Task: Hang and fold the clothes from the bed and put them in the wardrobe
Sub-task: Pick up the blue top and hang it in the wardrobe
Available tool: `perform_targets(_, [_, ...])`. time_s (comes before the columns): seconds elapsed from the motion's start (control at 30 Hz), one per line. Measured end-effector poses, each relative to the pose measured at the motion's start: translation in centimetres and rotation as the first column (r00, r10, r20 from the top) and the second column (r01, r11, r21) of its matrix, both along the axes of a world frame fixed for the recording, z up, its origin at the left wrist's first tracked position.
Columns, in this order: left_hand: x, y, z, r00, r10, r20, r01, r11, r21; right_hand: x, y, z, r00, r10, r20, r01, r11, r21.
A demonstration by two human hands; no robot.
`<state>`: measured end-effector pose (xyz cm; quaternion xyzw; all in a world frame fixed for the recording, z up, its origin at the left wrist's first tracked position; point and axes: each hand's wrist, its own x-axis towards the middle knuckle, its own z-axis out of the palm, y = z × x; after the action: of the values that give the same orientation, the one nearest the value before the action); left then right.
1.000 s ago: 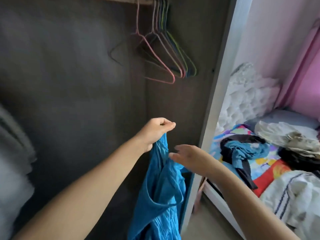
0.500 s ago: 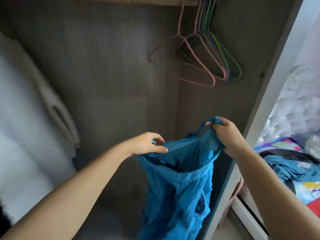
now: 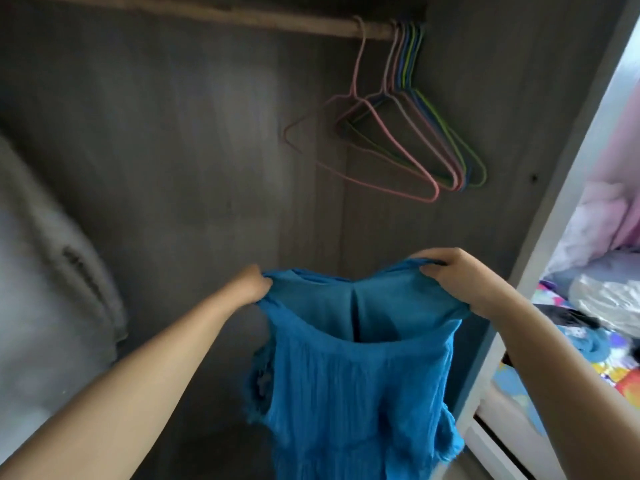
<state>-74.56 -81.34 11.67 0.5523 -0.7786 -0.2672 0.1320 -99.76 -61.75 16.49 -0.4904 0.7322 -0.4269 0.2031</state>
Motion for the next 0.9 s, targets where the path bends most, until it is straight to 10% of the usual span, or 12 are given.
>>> perform_targets(0.13, [-0.5, -1.4, 0.7, 0.834, 0.172, -0.525, -0.027, 0.962, 0.272, -0.2, -0.8, 0.9, 0.858, -0.079, -0.508, 0.193, 0.966, 0.175])
perform_targets(0.23, [-0.3, -1.6, 1.7, 0.726, 0.277, -0.629, 0.048, 0.893, 0.448, 0.4, -1.5, 3.6, 0.912, 0.037, -0.408, 0.144, 0.903, 0.405])
perform_targets(0.3, [0.0, -1.6, 2.3, 0.727, 0.265, -0.634, 0.163, 0.830, 0.534, 1.7, -1.9, 6.3, 0.977, -0.054, -0.207, 0.089, 0.982, 0.167])
perform_targets(0.4, [0.2, -1.2, 3.2, 0.860, 0.086, -0.504, 0.235, 0.809, 0.539, 2.1, -4.2, 10.1, 0.794, -0.417, -0.443, 0.130, 0.827, -0.547])
perform_targets(0.63, [-0.7, -0.7, 3.7, 0.792, 0.067, -0.607, 0.331, 0.788, 0.519, 0.5, -11.8, 11.9, 0.702, -0.347, -0.622, 0.295, 0.936, -0.190])
perform_targets(0.9, [2.1, -2.0, 4.9, 0.556, 0.314, -0.770, 0.474, 0.641, 0.604, 0.9, -14.3, 11.4, 0.770, -0.481, -0.418, 0.296, 0.851, -0.435])
